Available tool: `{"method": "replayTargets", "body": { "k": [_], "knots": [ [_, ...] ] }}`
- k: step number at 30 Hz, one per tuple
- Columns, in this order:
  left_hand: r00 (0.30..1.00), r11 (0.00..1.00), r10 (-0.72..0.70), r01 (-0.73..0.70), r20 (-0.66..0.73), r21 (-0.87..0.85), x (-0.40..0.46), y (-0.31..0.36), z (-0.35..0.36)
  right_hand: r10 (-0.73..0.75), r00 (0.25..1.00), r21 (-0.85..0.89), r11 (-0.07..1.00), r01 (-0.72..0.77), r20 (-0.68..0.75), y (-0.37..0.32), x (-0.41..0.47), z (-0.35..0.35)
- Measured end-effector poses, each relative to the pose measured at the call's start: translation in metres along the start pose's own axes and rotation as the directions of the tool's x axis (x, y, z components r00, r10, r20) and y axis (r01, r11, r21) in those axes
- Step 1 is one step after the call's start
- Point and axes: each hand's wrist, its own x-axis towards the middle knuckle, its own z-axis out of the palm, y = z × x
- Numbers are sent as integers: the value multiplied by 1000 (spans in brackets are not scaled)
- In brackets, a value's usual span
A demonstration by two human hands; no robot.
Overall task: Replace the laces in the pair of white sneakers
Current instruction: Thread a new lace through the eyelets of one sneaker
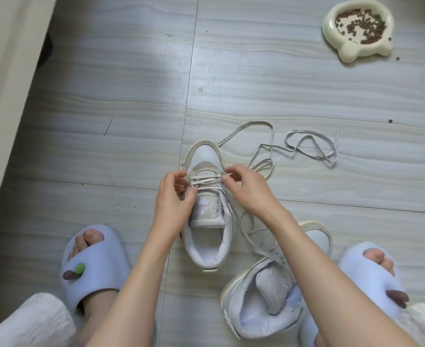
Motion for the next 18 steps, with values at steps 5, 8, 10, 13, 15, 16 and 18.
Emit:
{"method": "replayTargets", "body": {
  "k": [5, 8, 10, 13, 15, 16, 18],
  "knots": [
    [1000, 1000, -10, 10, -21, -11, 0, -3, 4, 29, 997, -2, 1000, -29, -67, 7, -2, 2],
    [999, 999, 8, -7, -32, 36, 2, -1, 4, 129, 982, 138, 979, -149, 141, 13, -5, -11],
    [999, 999, 8, -6, -41, 35, 1, 2, 4, 164, 953, 274, 933, -234, 255, 15, -9, -20],
    [999, 999, 4, -2, -39, 37, 2, 3, 5, 138, 940, 309, 921, -238, 311, 17, -14, -27],
    [999, 998, 1, 1, -34, 56, 1, 4, 4, 102, 930, 332, 916, -227, 354, 15, -16, -32],
    [999, 997, 10, -7, -36, 81, 1, 6, 5, 84, 926, 351, 910, -222, 367, 15, -16, -35],
    [996, 981, 77, -68, -43, 184, 0, 12, 6, 54, 930, 387, 899, -203, 363, 17, -18, -42]
  ]
}}
